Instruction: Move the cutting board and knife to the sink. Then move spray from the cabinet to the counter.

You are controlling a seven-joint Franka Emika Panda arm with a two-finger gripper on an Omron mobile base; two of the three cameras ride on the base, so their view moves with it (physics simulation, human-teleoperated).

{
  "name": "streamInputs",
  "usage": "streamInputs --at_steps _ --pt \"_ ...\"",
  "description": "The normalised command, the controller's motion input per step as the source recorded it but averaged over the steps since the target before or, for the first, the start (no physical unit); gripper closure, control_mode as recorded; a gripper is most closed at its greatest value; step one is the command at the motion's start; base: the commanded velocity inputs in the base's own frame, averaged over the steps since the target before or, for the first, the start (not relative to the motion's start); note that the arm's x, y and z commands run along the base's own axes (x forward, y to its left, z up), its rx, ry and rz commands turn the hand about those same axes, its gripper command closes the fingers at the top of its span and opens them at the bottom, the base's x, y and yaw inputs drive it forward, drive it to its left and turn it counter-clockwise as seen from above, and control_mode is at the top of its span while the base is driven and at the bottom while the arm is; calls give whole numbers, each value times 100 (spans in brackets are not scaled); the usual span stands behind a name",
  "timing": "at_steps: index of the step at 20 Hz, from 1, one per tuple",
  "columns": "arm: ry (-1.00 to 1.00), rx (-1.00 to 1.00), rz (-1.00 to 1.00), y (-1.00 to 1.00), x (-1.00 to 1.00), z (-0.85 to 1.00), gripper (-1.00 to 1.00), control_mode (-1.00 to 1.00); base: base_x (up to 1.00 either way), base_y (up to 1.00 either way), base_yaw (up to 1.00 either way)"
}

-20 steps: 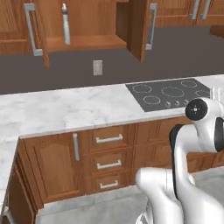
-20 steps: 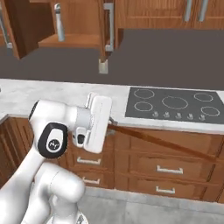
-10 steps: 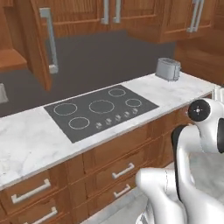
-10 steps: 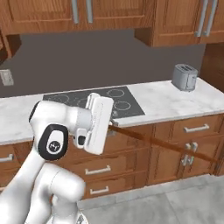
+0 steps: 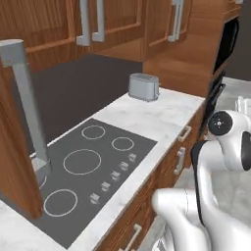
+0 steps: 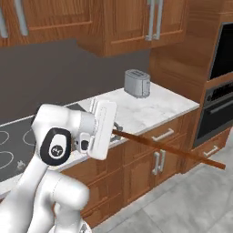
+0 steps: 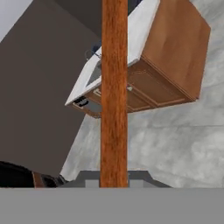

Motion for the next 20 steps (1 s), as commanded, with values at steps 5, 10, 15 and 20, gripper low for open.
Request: streamInputs --at_steps 5,10,15,20 --pt "0 0 0 0 0 0 100 100 73 -6 -79" --pt "0 0 0 0 0 0 100 100 58 -34 -66" --pt "0 0 0 0 0 0 100 100 61 -72 -37" --pt "0 0 0 0 0 0 100 100 74 -85 -9"
